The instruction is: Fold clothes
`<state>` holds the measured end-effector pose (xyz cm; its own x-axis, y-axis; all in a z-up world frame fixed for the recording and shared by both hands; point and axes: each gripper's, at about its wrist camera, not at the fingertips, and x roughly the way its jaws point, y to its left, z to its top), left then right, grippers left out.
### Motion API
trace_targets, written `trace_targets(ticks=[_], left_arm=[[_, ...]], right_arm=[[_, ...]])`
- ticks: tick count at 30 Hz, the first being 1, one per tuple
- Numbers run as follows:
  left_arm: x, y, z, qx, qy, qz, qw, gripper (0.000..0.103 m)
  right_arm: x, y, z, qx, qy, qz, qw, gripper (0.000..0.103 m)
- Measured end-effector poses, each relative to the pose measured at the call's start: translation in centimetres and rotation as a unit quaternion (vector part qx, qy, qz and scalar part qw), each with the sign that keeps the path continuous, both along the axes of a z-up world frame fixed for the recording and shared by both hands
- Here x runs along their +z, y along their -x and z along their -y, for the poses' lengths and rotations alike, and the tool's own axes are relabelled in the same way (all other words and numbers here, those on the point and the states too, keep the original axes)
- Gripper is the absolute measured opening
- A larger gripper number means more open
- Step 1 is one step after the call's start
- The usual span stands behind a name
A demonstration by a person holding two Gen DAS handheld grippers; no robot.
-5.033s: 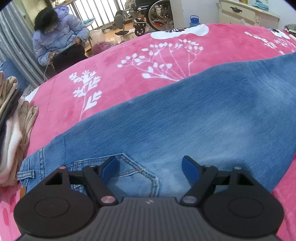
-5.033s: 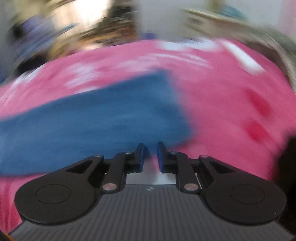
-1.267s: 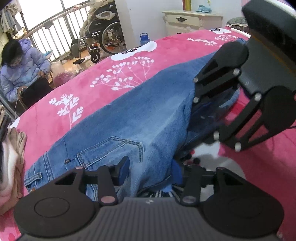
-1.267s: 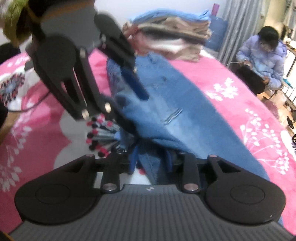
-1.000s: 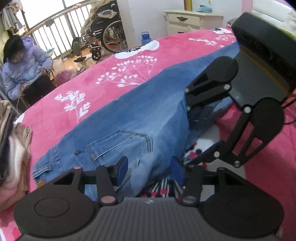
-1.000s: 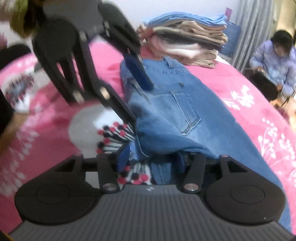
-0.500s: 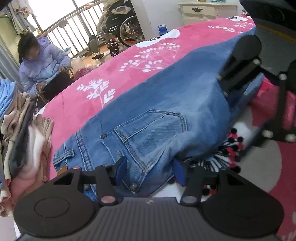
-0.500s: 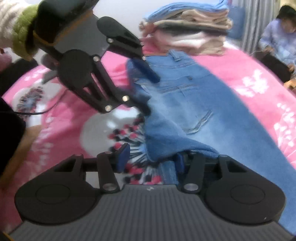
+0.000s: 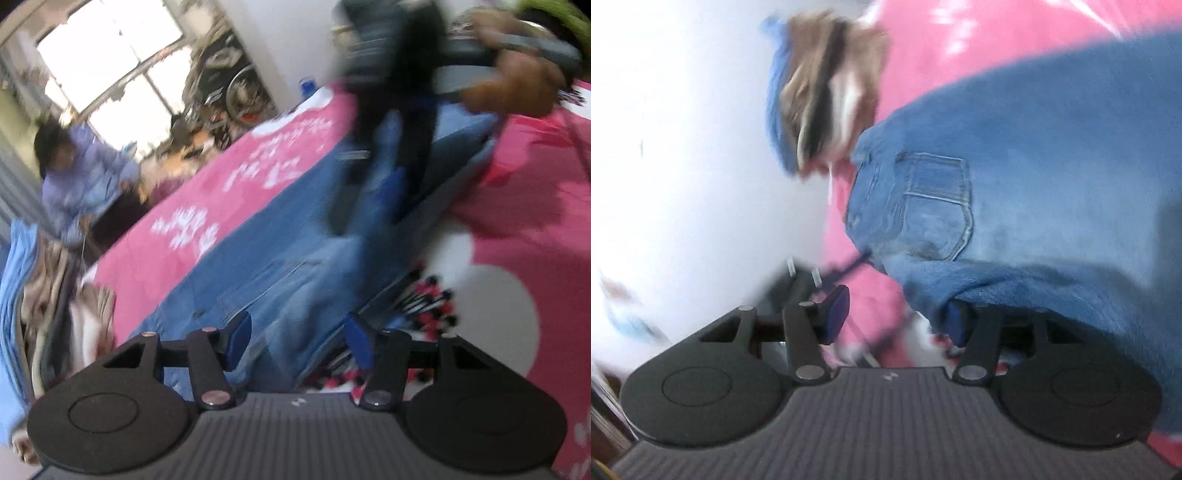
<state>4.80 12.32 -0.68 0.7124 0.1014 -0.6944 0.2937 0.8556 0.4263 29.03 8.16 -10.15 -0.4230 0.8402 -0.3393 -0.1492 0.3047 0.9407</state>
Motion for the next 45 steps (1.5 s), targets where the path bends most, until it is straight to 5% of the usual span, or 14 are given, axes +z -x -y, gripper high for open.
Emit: trace_targets(ticks=[3,8,12,16,24,26,28,30,33,35,38,40,43,45], left_arm=[[-0.8,0.0,2.4,-0.011,-0.015,0.016,0.9997,0.057],[-2.5,0.0,6.3,-0.017,-0.057,0.052,0.9969,0.057],[-4.1,-0.7,8.2,0.011,-0.106,0.076,0.9913,0.048],[-4.3,-1.3,8.2,0.033,-0.093,0.071,0.9926,0.037],[-2.6,-0.8,6.3,0.021,-0.044,0.034,0.9982,0.027],[-2.3,-0.7,5.8,0.013,-0.035,0.027,0.9989,0.027],[-1.8,-0.8,5.2,0.006,-0.029,0.023,0.9993,0.026],[-1.6,-0.8,4.8,-0.002,-0.026,0.019,0.9995,0.026],[-1.1,-0.3,4.5,-0.011,-0.017,0.013,0.9997,0.025],[-0.8,-0.6,4.1,-0.010,-0.004,0.008,0.9999,0.025],[0.1,-1.1,2.7,0.007,0.046,-0.006,0.9989,0.024],[0.6,-1.6,1.5,0.024,0.089,-0.020,0.9955,0.023],[1.1,-2.3,0.1,0.039,0.139,-0.041,0.9887,0.023],[1.0,-2.6,-0.6,0.046,0.166,-0.058,0.9833,0.023]], right_arm=[[-1.5,-0.3,0.6,-0.033,0.008,-0.079,0.996,0.059],[-2.0,0.0,1.0,-0.068,0.024,-0.137,0.988,0.066],[-1.8,0.1,1.0,-0.085,0.029,-0.148,0.985,0.069],[-1.5,0.0,0.9,-0.077,0.022,-0.125,0.989,0.068],[1.2,0.7,2.6,-0.006,0.037,0.071,0.997,0.066],[2.0,1.5,2.6,0.025,0.035,0.142,0.989,0.065],[2.9,2.7,2.3,0.071,0.043,0.233,0.969,0.059],[3.7,4.5,1.9,0.114,0.053,0.333,0.935,0.040],[4.0,7.3,1.6,0.164,0.070,0.473,0.863,0.009],[4.0,8.8,1.9,0.189,0.060,0.538,0.819,0.005],[4.1,11.6,2.5,0.225,0.043,0.649,0.726,0.002],[3.5,14.0,3.0,0.256,0.029,0.729,0.635,0.002],[0.5,17.9,4.5,0.321,-0.001,0.831,0.455,0.003],[-1.4,19.0,5.5,0.346,-0.014,0.856,0.383,0.003]])
